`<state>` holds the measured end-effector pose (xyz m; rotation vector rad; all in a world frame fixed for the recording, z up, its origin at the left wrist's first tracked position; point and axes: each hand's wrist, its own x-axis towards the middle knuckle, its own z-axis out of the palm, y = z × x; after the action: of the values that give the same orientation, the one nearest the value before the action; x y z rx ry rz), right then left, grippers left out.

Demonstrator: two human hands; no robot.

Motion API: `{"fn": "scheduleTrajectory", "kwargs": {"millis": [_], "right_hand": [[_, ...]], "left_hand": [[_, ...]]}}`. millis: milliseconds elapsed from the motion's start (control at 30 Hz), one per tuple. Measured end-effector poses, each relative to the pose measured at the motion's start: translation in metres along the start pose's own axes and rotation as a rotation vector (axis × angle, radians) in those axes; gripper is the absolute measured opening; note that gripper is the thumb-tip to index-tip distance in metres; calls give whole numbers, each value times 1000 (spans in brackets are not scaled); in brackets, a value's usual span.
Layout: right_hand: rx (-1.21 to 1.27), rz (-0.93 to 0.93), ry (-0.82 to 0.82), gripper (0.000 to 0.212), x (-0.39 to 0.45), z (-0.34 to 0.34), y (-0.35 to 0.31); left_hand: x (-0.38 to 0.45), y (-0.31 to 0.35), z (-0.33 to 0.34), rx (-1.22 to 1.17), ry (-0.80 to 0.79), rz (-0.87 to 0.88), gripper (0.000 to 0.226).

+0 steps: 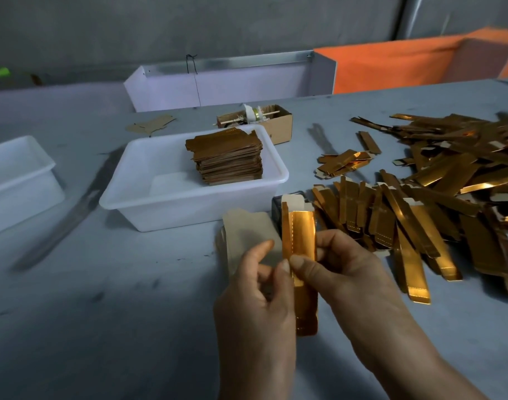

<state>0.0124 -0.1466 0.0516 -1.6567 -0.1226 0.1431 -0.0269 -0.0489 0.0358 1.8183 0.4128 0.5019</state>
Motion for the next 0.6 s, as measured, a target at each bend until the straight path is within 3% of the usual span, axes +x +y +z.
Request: {"fn": "scheduleTrajectory", "kwargs": {"millis": [133, 233, 333, 467, 600], "right_hand": [[-83, 23, -17, 19, 5, -10, -5], [-126, 41, 51, 24, 24, -37, -13], [-281, 64, 206, 37, 60, -73, -14], [-787, 158, 385, 47, 96, -112, 7], [-944, 111, 533, 48, 86, -125, 27]], "left_hand": [[8, -4, -8, 93, -7, 23, 18], [22, -12, -19, 506, 86, 150, 27], [39, -23, -23, 712, 37, 52, 41], [53, -30, -23, 499, -69, -154, 32], [60, -36, -25, 288, -14, -240, 34]]}}
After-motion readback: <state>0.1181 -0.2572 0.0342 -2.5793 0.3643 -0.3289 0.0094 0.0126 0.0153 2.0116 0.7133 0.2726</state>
